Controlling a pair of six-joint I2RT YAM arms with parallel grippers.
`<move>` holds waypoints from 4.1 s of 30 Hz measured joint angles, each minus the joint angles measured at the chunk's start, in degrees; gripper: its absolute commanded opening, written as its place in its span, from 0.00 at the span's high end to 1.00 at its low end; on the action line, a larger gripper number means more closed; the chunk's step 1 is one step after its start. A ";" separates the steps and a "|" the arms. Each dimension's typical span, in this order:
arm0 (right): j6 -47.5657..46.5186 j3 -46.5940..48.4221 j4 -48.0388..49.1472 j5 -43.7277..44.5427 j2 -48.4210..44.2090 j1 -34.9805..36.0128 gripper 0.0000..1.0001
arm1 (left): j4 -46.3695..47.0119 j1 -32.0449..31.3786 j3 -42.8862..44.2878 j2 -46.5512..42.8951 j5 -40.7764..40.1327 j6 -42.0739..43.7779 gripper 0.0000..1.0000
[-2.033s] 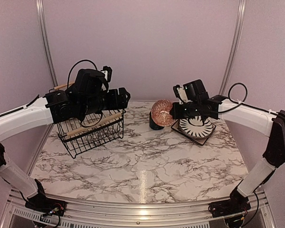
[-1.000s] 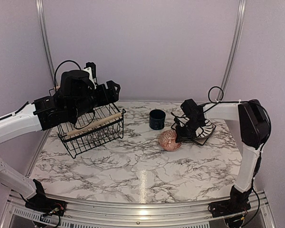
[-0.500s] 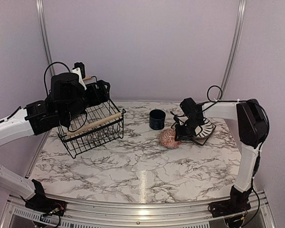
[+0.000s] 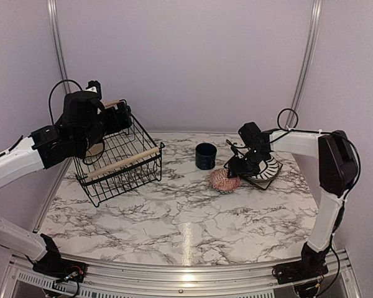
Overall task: Unload the mixed dishes from the dish rack
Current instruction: Place the bowl at the center of the board, then move the bowl to the dish rack.
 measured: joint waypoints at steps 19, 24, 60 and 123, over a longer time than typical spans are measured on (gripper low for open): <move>0.07 -4.28 1.60 5.46 -12.81 0.00 0.17 | -20.87 26.43 22.49 26.97 15.63 1.07 0.02; 0.11 -4.63 2.29 5.42 -13.99 0.00 0.17 | -24.26 30.40 30.67 38.23 18.14 3.34 0.02; 2.99 -6.10 4.04 5.46 -14.36 0.02 0.18 | -34.67 40.61 55.28 62.97 27.15 7.74 0.10; 4.33 -6.91 5.97 5.42 -15.56 0.02 0.18 | -47.52 32.61 48.46 57.59 37.97 13.49 0.07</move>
